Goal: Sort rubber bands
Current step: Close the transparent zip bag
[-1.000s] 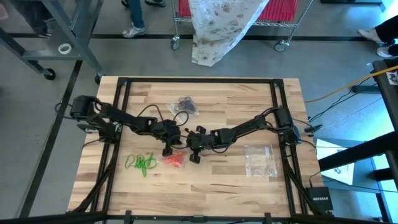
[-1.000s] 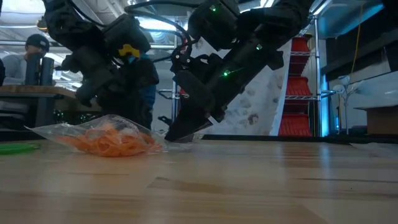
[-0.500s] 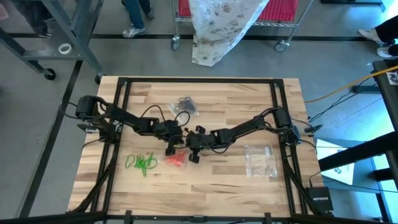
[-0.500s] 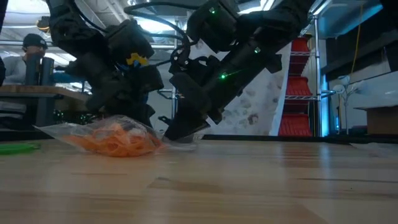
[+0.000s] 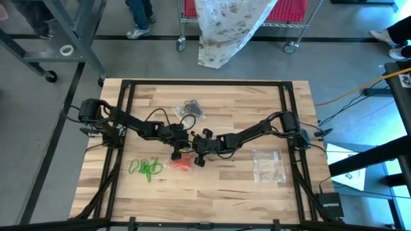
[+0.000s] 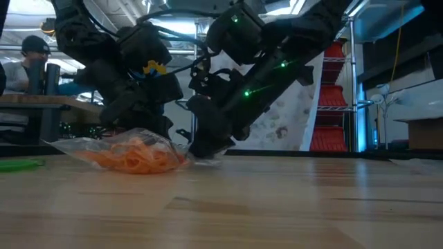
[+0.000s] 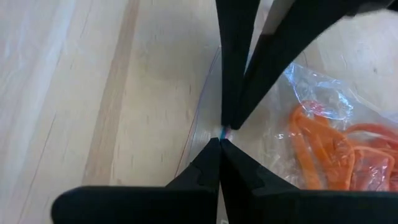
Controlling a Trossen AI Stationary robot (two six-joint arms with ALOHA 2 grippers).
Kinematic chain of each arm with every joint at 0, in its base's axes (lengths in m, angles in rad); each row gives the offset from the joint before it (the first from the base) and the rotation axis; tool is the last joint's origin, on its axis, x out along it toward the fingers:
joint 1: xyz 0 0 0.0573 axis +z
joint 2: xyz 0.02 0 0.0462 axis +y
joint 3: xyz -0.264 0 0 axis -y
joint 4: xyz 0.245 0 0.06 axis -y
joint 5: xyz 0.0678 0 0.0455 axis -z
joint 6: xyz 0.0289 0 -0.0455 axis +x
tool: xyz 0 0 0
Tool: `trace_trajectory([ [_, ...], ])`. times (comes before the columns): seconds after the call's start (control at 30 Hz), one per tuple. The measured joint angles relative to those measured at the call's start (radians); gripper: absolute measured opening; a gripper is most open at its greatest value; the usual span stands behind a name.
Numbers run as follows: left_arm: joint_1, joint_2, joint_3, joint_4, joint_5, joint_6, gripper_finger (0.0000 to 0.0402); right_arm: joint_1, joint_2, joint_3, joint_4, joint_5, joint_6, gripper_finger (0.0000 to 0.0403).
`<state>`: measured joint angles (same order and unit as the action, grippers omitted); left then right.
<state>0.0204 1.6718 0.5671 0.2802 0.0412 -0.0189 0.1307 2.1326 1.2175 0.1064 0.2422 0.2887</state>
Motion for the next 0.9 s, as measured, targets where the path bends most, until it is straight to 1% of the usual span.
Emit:
trace_trajectory([
  [0.17, 0.000, -0.003, 0.000, -0.009, 0.000, -0.004, 0.0001, 0.000, 0.006, 0.002, -0.019, -0.002, -0.001, 0.0005],
  [0.3, 0.000, -0.028, -0.002, -0.032, -0.004, -0.001, 0.0001, 0.000, 0.003, 0.004, -0.049, -0.001, -0.002, 0.0005],
  [0.43, 0.002, -0.044, 0.002, -0.090, -0.040, 0.032, 0.0001, 0.000, 0.003, 0.003, -0.057, -0.015, -0.002, 0.0005],
  [0.67, 0.002, -0.049, 0.006, -0.190, -0.061, 0.061, 0.0001, 0.000, 0.005, 0.002, -0.059, -0.024, -0.006, 0.0005],
  [0.9, 0.001, -0.049, 0.006, -0.226, -0.108, 0.079, 0.0001, -0.001, 0.005, 0.002, -0.068, -0.049, -0.009, 0.0005],
])
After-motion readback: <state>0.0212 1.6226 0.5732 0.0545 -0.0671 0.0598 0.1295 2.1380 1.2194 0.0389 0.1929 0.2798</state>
